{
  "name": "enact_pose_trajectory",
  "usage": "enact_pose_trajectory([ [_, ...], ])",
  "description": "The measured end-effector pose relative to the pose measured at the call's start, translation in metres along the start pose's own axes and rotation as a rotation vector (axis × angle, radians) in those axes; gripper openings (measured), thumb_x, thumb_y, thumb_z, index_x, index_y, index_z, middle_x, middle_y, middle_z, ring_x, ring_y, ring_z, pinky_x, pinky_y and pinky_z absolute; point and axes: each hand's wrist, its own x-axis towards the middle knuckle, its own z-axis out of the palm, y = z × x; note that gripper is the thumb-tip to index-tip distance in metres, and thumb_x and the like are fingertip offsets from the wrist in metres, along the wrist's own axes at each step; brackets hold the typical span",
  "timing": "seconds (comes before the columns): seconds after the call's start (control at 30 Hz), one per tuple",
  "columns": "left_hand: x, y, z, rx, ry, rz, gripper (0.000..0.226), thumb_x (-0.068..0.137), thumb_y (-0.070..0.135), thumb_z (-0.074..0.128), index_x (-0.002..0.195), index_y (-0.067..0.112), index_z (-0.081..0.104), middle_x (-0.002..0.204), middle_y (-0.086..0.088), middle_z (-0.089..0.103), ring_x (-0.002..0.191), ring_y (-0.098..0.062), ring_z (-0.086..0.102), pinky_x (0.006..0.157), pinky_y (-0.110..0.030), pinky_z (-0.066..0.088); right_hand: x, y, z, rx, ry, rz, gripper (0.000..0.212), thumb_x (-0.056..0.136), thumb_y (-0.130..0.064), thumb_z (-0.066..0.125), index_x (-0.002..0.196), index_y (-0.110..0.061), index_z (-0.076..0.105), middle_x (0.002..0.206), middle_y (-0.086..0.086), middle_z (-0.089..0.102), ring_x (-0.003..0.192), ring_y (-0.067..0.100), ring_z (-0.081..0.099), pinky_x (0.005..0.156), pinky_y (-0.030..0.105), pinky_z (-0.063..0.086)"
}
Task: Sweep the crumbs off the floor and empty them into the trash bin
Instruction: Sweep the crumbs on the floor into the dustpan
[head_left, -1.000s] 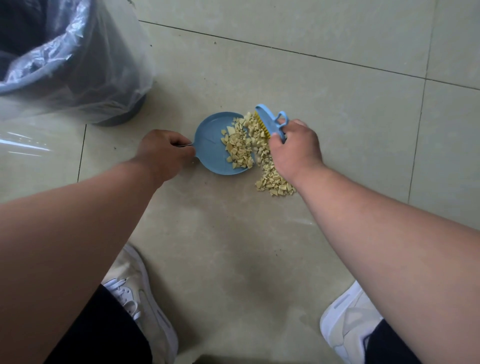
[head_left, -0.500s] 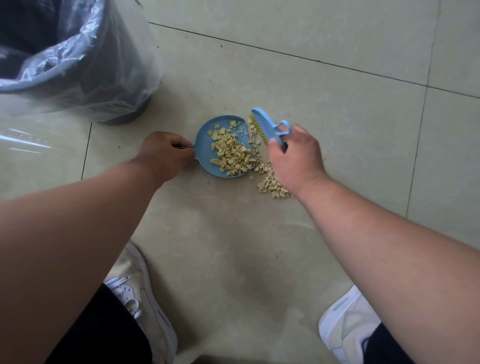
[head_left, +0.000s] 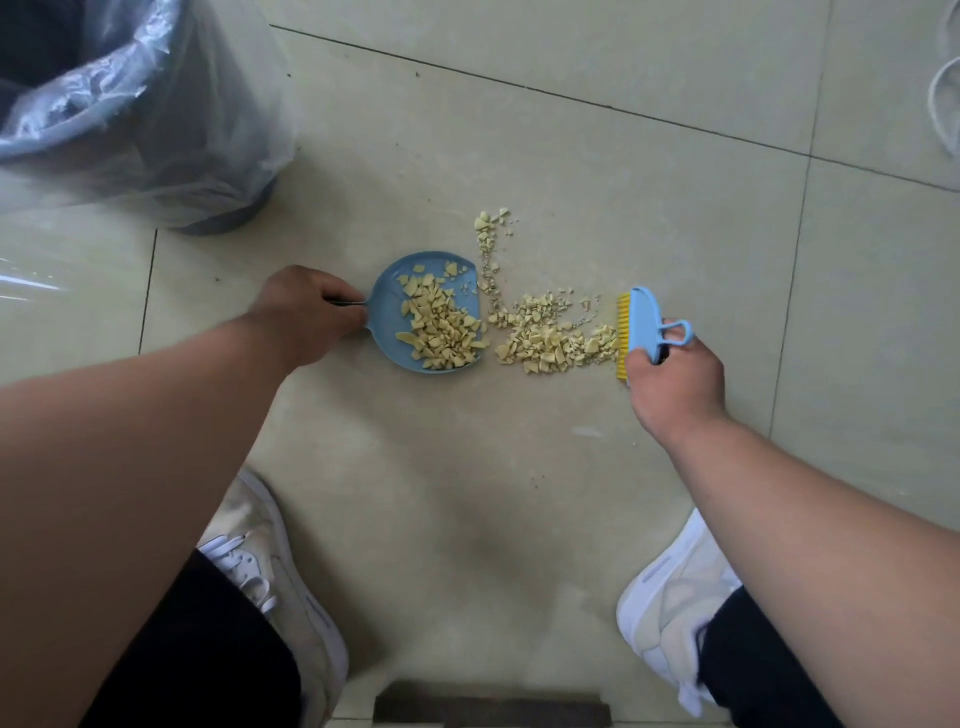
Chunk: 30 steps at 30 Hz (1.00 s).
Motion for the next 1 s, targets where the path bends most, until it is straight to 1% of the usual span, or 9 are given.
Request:
enact_pose_trajectory([
  [0.07, -0.003, -0.001, 0.003, 0.009, 0.000, -0.009, 0.007, 0.085, 0.022, 0.087, 0.092, 0.021, 0.084, 0.092, -0.006, 0.079, 0.083, -0.020, 0.068, 0.078, -0.035, 0.057, -0.009, -0.006, 0.008, 0.039, -0.021, -0.005, 0.015, 0.086, -0.014, 0.060, 0.100, -0.010, 0.063, 0.083, 0.013, 0.069, 0.078, 0.036, 0.062, 0.071, 0.036, 0.051],
  [0.13, -0.005, -0.002, 0.005, 0.015, -0.006, -0.018, 0.005, 0.086, 0.023, 0.087, 0.090, 0.021, 0.084, 0.091, -0.007, 0.079, 0.085, -0.024, 0.070, 0.079, -0.039, 0.060, -0.016, -0.015, 0.013, 0.044, -0.036, -0.036, 0.014, 0.086, -0.014, 0.060, 0.098, -0.010, 0.061, 0.080, 0.014, 0.067, 0.077, 0.038, 0.061, 0.072, 0.039, 0.052],
  [0.23, -0.008, -0.001, 0.008, 0.019, -0.014, -0.001, 0.005, 0.086, 0.023, 0.086, 0.083, 0.026, 0.082, 0.086, -0.007, 0.078, 0.080, -0.023, 0.068, 0.069, -0.032, 0.054, -0.022, -0.028, 0.022, 0.058, -0.058, -0.081, 0.011, 0.085, -0.014, 0.059, 0.095, -0.009, 0.060, 0.078, 0.015, 0.065, 0.074, 0.038, 0.058, 0.070, 0.041, 0.051],
  [0.37, -0.010, -0.002, 0.009, 0.026, -0.012, -0.002, 0.004, 0.087, 0.024, 0.084, 0.090, 0.021, 0.085, 0.090, -0.011, 0.079, 0.077, -0.022, 0.066, 0.069, -0.033, 0.054, -0.029, -0.049, 0.036, 0.091, -0.109, -0.144, 0.007, 0.084, -0.015, 0.056, 0.089, -0.011, 0.056, 0.076, 0.010, 0.059, 0.069, 0.029, 0.050, 0.068, 0.041, 0.050],
  [0.53, -0.012, -0.002, 0.011, 0.021, -0.026, -0.001, 0.007, 0.087, 0.023, 0.084, 0.092, 0.019, 0.085, 0.089, -0.008, 0.078, 0.076, -0.020, 0.065, 0.066, -0.029, 0.052, -0.038, -0.078, 0.056, 0.131, -0.155, -0.202, 0.005, 0.084, -0.016, 0.055, 0.087, -0.012, 0.054, 0.075, 0.008, 0.058, 0.065, 0.026, 0.049, 0.063, 0.036, 0.048],
  [0.6, -0.011, -0.003, 0.009, 0.011, -0.039, -0.011, 0.002, 0.087, 0.024, 0.084, 0.087, 0.022, 0.085, 0.086, -0.007, 0.077, 0.073, -0.017, 0.062, 0.064, -0.027, 0.050, -0.044, -0.086, 0.063, 0.144, -0.180, -0.227, 0.004, 0.086, -0.017, 0.056, 0.089, -0.014, 0.055, 0.076, 0.007, 0.059, 0.066, 0.026, 0.052, 0.061, 0.033, 0.046],
  [0.73, -0.011, -0.003, 0.009, -0.011, -0.058, -0.022, 0.008, 0.086, 0.025, 0.085, 0.079, 0.028, 0.082, 0.079, -0.003, 0.074, 0.069, -0.016, 0.060, 0.062, -0.027, 0.049, -0.048, -0.096, 0.067, 0.149, -0.201, -0.277, 0.005, 0.088, -0.017, 0.057, 0.090, -0.013, 0.055, 0.078, 0.007, 0.058, 0.069, 0.027, 0.055, 0.058, 0.032, 0.045],
  [0.87, -0.011, -0.002, 0.008, -0.019, -0.054, -0.034, 0.004, 0.087, 0.026, 0.085, 0.089, 0.023, 0.085, 0.086, -0.008, 0.077, 0.067, -0.015, 0.060, 0.063, -0.027, 0.050, -0.046, -0.096, 0.061, 0.154, -0.208, -0.323, 0.001, 0.087, -0.015, 0.055, 0.087, -0.015, 0.056, 0.071, 0.002, 0.054, 0.058, 0.015, 0.046, 0.050, 0.017, 0.034],
  [1.0, -0.012, -0.003, 0.008, -0.039, -0.051, -0.059, 0.006, 0.086, 0.027, 0.085, 0.090, 0.022, 0.086, 0.091, -0.009, 0.079, 0.073, -0.016, 0.063, 0.065, -0.027, 0.052, -0.026, -0.092, 0.042, 0.123, -0.135, -0.333, 0.011, 0.091, -0.014, 0.057, 0.100, -0.019, 0.063, 0.075, 0.001, 0.060, 0.060, 0.016, 0.054, 0.049, 0.011, 0.035],
])
